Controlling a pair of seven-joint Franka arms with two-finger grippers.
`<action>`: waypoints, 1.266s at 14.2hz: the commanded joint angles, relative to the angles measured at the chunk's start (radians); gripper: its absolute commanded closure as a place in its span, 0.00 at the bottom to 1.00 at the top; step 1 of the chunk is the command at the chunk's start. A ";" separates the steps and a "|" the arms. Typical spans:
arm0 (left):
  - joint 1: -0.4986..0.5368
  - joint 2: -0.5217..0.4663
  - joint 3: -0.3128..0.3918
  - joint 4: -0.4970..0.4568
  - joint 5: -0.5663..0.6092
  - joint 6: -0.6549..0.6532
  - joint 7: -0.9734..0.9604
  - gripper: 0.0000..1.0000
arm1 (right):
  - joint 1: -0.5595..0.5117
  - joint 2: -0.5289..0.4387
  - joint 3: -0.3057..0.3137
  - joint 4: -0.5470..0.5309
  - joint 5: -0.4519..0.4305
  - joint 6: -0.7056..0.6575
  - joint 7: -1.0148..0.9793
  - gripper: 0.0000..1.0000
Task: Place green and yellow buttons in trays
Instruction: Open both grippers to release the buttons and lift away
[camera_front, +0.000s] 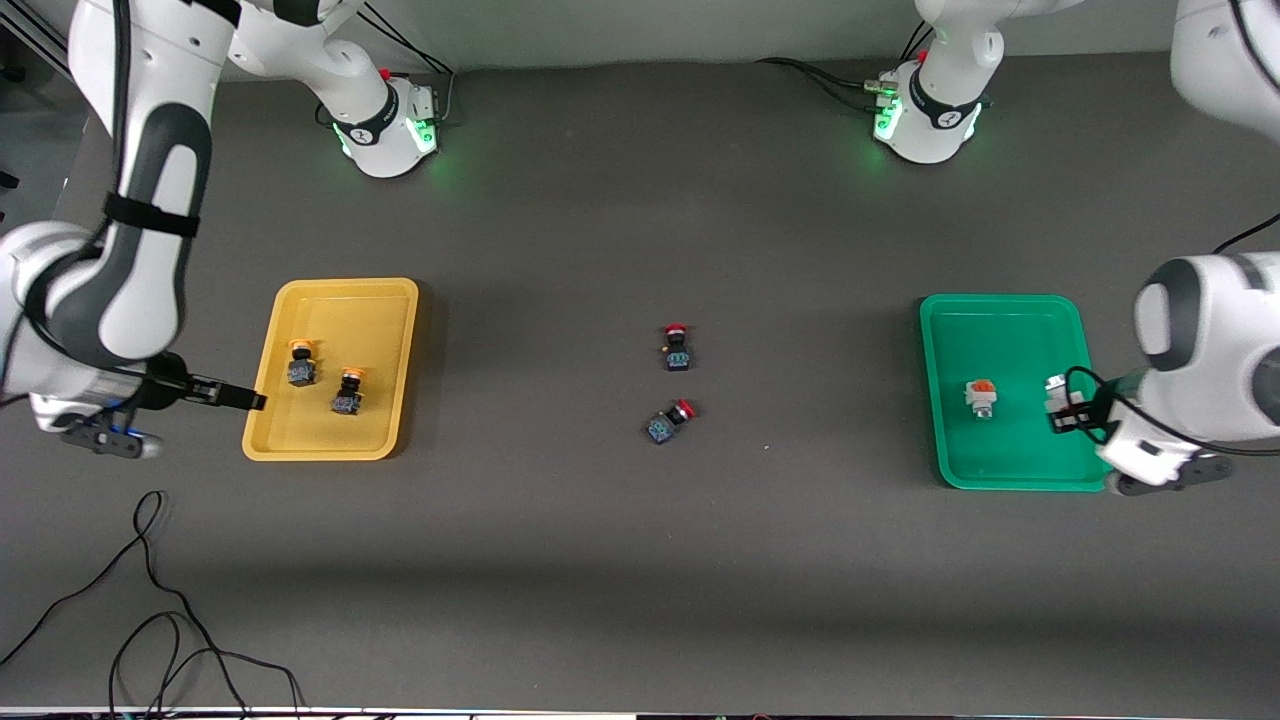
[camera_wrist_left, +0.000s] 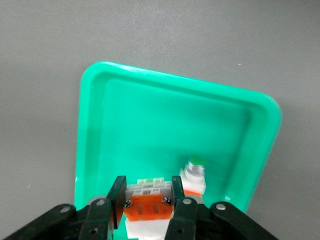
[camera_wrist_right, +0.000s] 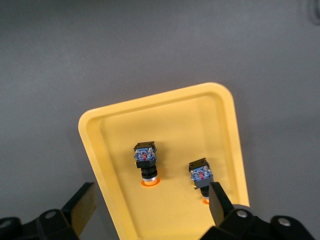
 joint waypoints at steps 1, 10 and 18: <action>0.023 -0.058 -0.005 -0.212 0.067 0.197 0.043 0.78 | 0.098 -0.012 -0.102 -0.001 -0.017 -0.033 0.014 0.00; 0.087 -0.010 -0.005 -0.224 0.072 0.242 0.122 0.00 | 0.068 -0.019 -0.152 0.167 -0.078 -0.247 0.064 0.00; 0.092 -0.101 -0.008 0.053 -0.066 -0.170 0.281 0.00 | -0.257 -0.019 0.026 0.515 -0.081 -0.500 0.072 0.00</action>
